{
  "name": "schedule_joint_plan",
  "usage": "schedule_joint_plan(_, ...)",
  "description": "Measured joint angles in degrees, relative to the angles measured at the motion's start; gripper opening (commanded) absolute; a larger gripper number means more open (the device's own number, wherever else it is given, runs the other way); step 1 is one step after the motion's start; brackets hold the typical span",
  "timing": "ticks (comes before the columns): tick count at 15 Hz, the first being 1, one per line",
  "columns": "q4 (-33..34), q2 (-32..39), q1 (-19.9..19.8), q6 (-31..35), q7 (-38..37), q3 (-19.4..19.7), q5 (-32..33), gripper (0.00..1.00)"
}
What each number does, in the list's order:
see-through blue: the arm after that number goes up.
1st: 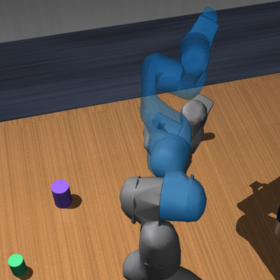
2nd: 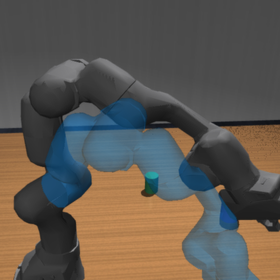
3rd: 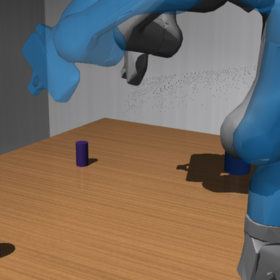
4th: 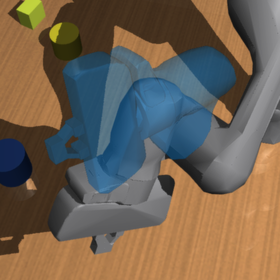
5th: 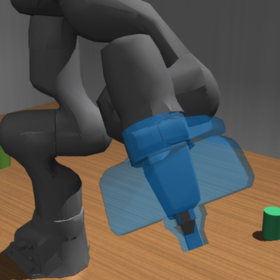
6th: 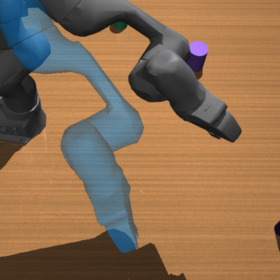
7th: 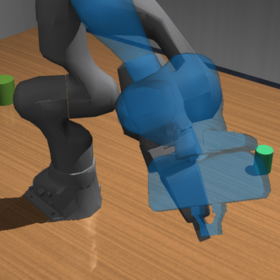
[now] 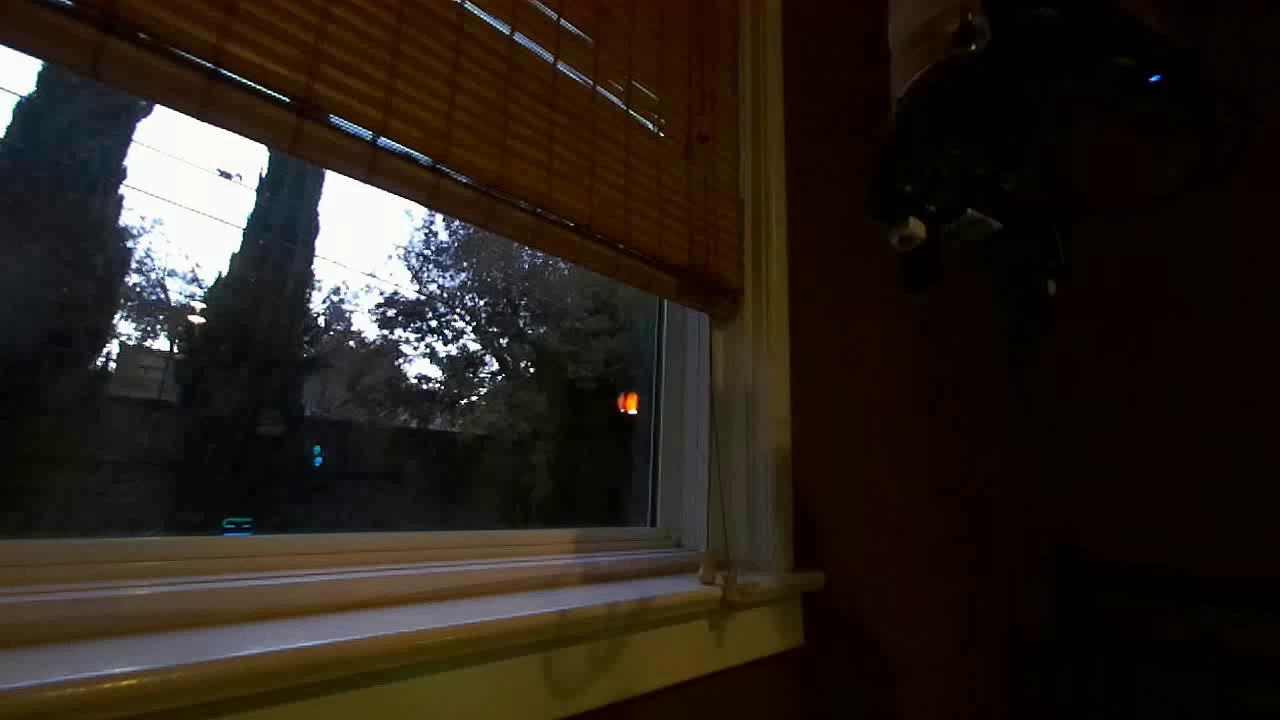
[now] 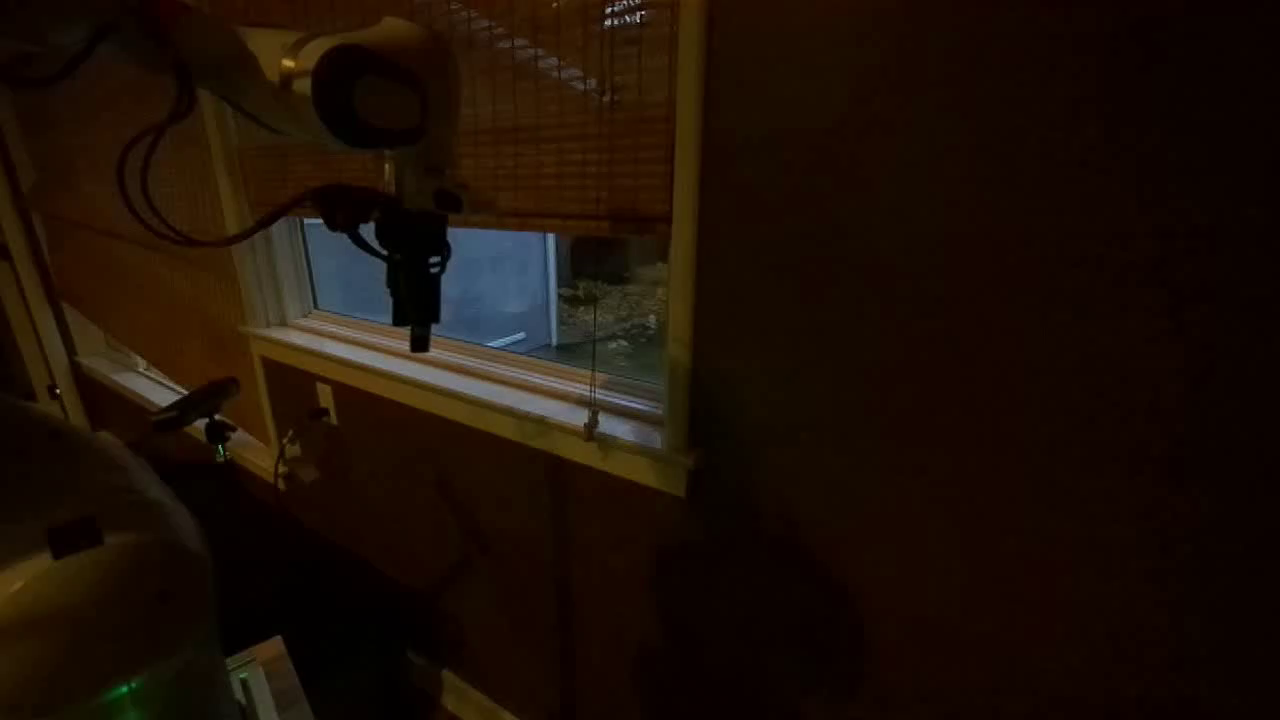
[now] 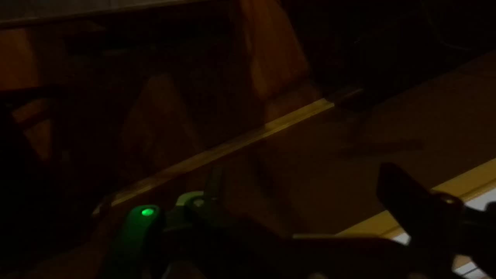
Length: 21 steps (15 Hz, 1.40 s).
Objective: Close the window blinds
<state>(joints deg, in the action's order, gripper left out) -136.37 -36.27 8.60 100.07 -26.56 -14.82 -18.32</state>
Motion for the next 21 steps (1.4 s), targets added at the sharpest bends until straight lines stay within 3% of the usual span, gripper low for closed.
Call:
schedule_joint_plan(7,0.0,0.0,0.0,0.0,0.0,0.0,0.0,1.00)
schedule_joint_plan(12,-1.0,0.7,-5.4,4.7,-6.1,-3.4,9.5,1.00)
schedule_joint_plan(17,-7.1,5.0,-10.0,20.5,-17.9,-8.5,20.5,1.00)
schedule_joint_plan(21,-10.1,10.2,-13.6,34.5,-29.3,-11.3,33.3,1.00)
